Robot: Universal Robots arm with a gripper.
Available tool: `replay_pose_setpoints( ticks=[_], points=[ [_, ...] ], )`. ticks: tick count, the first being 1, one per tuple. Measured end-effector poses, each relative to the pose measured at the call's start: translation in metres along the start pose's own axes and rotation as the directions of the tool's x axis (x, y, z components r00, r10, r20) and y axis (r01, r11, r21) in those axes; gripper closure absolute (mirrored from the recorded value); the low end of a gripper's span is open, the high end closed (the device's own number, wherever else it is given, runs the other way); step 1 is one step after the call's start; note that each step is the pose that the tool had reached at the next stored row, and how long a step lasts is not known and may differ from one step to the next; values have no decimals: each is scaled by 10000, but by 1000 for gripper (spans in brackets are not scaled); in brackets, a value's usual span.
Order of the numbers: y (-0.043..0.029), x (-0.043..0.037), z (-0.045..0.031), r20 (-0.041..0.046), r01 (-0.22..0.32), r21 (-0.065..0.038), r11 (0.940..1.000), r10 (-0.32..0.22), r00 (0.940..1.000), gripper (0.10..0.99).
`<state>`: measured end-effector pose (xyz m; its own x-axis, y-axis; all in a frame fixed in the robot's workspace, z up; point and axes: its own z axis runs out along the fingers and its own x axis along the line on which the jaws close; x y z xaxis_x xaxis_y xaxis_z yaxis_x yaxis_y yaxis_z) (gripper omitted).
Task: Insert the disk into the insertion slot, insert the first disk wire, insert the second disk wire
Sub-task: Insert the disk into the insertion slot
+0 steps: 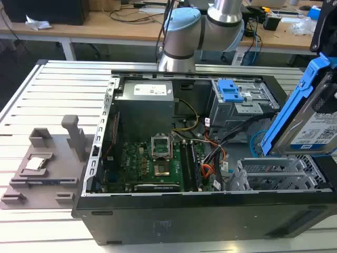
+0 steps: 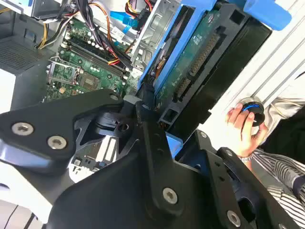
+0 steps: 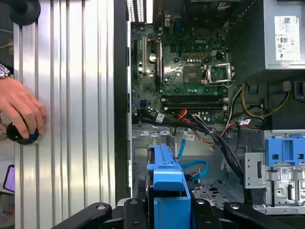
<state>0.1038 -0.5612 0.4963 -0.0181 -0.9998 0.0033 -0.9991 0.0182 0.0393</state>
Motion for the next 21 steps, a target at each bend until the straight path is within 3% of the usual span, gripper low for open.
replay_pose_setpoints(
  ticks=[21],
  points=[
    [8, 0, 139, -16, -1, 0, 10000, 1, 10000, 722]
  ],
)
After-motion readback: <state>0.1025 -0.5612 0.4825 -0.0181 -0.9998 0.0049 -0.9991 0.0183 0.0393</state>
